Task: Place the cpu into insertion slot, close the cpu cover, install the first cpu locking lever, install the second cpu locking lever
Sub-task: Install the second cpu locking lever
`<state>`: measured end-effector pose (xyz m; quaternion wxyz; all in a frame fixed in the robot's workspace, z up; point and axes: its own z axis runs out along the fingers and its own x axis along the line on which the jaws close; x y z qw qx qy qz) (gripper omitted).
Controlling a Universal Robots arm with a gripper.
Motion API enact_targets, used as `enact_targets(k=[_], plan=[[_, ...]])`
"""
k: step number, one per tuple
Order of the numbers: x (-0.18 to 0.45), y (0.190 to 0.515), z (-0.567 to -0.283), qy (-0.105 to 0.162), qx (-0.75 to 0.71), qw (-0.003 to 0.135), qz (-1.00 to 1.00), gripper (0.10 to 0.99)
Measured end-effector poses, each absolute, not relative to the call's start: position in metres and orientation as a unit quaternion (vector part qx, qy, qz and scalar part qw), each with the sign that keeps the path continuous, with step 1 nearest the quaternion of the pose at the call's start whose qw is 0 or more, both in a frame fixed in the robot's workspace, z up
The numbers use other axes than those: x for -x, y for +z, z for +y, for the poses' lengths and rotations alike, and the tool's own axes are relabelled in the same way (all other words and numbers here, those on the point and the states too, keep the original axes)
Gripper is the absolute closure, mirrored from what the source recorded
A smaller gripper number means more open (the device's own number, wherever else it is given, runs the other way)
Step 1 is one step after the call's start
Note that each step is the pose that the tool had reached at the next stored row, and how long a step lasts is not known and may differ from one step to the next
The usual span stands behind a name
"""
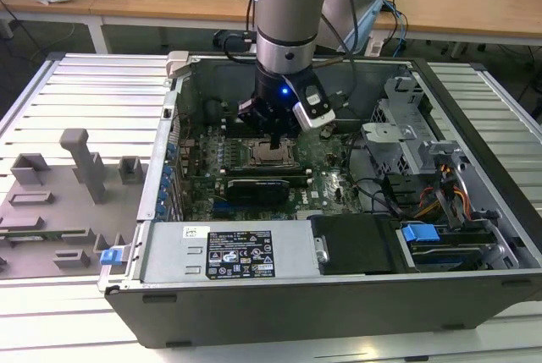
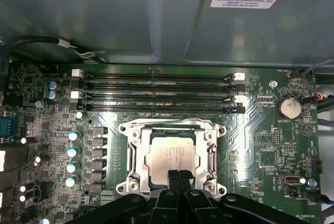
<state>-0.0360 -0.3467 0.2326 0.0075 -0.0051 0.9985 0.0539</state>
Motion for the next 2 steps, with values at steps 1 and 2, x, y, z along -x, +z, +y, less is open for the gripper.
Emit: enact_targets(k=[1,2], plan=[[0.0360,0.2326,-0.3467,0.054,0.005,0.007,0.999,0.980],[0.0360,0.2326,-0.3467,0.054,0.005,0.007,0.999,0.980]])
